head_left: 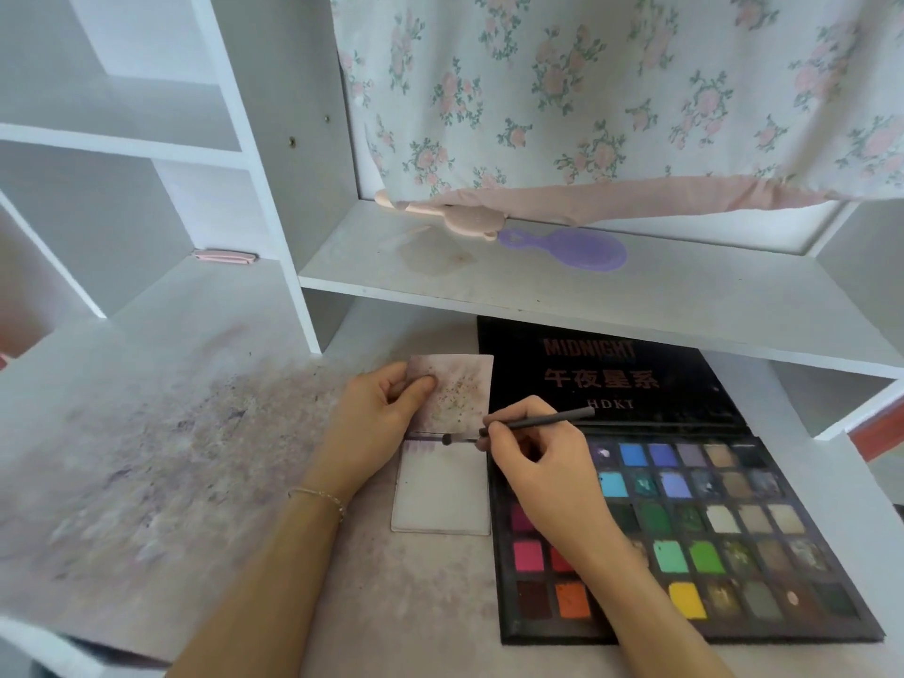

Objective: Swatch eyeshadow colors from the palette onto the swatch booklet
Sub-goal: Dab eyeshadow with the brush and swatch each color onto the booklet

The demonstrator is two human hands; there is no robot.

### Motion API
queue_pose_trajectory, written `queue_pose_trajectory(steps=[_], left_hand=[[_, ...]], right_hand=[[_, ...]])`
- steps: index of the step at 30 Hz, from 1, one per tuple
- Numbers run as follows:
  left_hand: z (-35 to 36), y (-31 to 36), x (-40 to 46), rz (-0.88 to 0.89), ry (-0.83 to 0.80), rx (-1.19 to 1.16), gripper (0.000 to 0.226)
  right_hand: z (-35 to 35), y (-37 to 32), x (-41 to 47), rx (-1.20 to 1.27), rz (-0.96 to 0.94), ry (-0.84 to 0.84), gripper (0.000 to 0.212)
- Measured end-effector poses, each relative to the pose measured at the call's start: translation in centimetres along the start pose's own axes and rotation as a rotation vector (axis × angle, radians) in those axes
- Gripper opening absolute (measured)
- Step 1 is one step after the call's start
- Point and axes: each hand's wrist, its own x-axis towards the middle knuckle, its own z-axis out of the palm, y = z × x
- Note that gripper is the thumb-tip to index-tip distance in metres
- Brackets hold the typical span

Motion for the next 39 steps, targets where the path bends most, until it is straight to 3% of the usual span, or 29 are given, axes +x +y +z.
queue_pose_trajectory(steps=[39], left_hand=[[0.16,0.27,-0.12,0.008,0.017,-0.012,0.015]], right_hand=[[0.31,-0.11,-0.02,-0.130,0.005,-0.056,0.011]])
